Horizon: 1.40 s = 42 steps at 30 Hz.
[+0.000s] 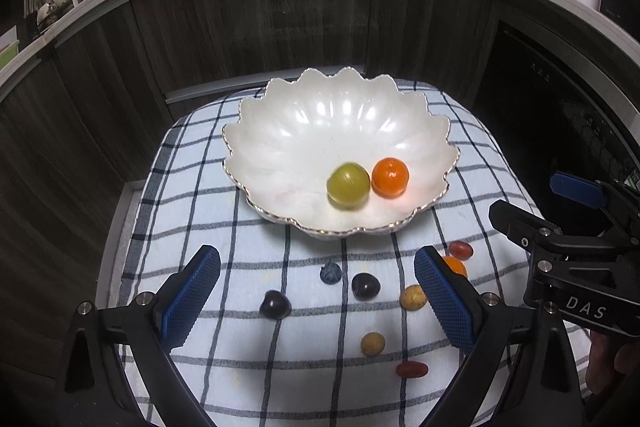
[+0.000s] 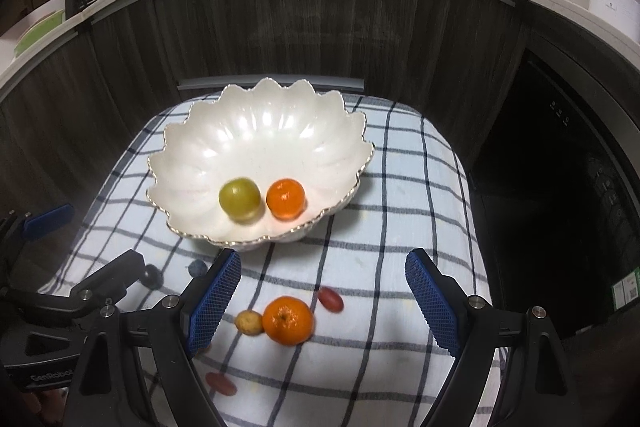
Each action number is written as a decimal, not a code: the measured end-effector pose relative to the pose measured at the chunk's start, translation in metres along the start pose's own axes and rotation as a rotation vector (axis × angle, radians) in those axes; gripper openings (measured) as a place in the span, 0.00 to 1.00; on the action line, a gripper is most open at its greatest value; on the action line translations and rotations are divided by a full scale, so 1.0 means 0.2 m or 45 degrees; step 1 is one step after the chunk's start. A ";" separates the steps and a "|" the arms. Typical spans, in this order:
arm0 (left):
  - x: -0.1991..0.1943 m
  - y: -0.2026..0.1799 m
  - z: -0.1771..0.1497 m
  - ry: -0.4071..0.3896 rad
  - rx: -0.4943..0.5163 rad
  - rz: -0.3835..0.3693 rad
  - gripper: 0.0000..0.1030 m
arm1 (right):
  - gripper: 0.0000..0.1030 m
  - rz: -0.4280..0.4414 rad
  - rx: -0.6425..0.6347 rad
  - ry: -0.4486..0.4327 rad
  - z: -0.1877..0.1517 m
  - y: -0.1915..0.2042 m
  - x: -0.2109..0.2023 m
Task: Organize fruits
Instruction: 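Withdraw both tools from the bowl back toward the remaining fruits, then grasp the brown longan with the left tool while the right tool grasps the second mandarin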
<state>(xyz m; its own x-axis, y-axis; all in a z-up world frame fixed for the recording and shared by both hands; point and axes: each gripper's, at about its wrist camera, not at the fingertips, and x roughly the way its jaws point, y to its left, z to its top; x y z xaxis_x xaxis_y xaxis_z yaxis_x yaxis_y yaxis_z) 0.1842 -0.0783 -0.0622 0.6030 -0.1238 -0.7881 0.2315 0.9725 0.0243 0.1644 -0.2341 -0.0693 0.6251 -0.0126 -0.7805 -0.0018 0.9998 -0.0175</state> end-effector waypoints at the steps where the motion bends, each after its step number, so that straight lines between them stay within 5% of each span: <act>1: 0.01 0.00 -0.01 0.008 0.003 -0.004 0.96 | 0.83 0.000 -0.001 0.003 -0.01 0.00 0.00; 32: 0.17 -0.12 -0.27 0.122 0.096 -0.065 0.70 | 0.82 0.060 -0.070 0.133 -0.27 0.00 0.21; 42: 0.24 -0.14 -0.33 0.148 0.108 -0.101 0.64 | 0.71 0.110 -0.088 0.152 -0.32 0.02 0.28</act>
<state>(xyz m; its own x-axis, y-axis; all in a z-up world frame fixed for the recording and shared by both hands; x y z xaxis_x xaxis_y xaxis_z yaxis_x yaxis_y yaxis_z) 0.1564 -0.0980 -0.1410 0.4890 -0.1713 -0.8553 0.3416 0.9398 0.0071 0.1489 -0.2310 -0.1531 0.5231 0.0682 -0.8495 -0.1081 0.9940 0.0132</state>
